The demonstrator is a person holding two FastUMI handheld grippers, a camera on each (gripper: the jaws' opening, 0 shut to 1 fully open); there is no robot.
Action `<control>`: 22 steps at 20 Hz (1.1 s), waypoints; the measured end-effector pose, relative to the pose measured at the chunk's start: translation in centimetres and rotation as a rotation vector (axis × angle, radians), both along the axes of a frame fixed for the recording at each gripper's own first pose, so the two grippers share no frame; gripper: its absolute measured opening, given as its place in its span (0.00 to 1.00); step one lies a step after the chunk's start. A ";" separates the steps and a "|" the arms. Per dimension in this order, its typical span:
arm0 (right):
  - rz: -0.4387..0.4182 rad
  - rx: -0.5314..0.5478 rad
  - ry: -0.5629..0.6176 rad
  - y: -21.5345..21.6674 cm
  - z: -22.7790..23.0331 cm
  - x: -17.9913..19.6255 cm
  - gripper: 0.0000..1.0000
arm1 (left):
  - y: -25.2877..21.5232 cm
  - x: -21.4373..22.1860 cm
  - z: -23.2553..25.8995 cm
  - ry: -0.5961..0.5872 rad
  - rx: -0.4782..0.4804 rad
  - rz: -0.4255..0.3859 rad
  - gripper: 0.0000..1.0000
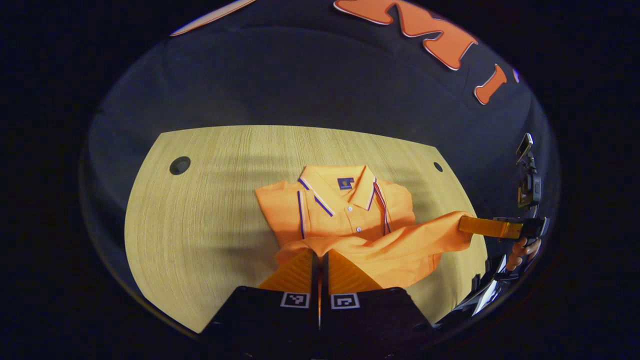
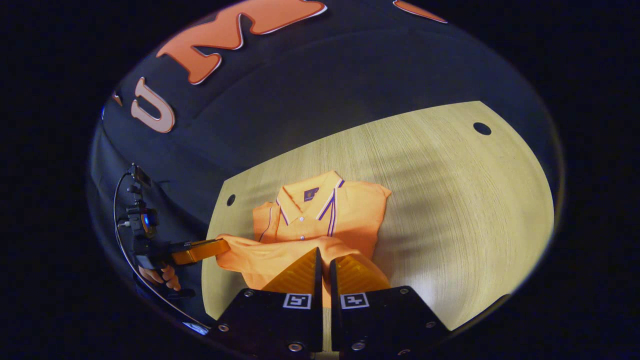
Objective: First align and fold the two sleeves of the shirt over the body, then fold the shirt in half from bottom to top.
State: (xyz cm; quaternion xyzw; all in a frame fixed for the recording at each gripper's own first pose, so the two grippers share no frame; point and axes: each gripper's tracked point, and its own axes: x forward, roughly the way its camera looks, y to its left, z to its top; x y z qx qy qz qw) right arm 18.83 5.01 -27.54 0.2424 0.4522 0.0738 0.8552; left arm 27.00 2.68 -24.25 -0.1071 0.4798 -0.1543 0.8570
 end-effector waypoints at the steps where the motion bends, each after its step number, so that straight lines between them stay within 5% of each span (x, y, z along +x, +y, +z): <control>1: -0.019 0.000 0.006 -0.2 -0.4 1.0 0.07 | 0.1 1.1 -0.3 0.007 -0.002 -0.002 0.01; 16: -0.122 -0.111 0.078 -1.7 -5.7 11.9 0.07 | 2.0 11.5 -5.3 0.002 0.058 0.081 0.02; 18: -0.147 -0.101 0.071 -1.8 -5.7 12.4 0.16 | 3.3 11.8 -5.0 -0.022 0.099 0.110 0.14; 19: -0.148 -0.113 0.055 -2.3 -5.3 12.2 0.31 | 4.6 12.2 -4.1 -0.043 0.114 0.122 0.29; 20: -0.153 -0.136 0.038 -3.0 -4.8 12.1 0.65 | 5.2 12.3 -3.0 -0.063 0.115 0.128 0.53; 21: -0.154 -0.154 0.018 -3.2 -4.3 12.1 0.73 | 5.9 12.2 -2.0 -0.077 0.132 0.137 0.77; 22: -0.157 -0.172 -0.014 -3.2 -3.6 12.1 0.83 | 6.2 12.2 -1.1 -0.091 0.139 0.141 0.88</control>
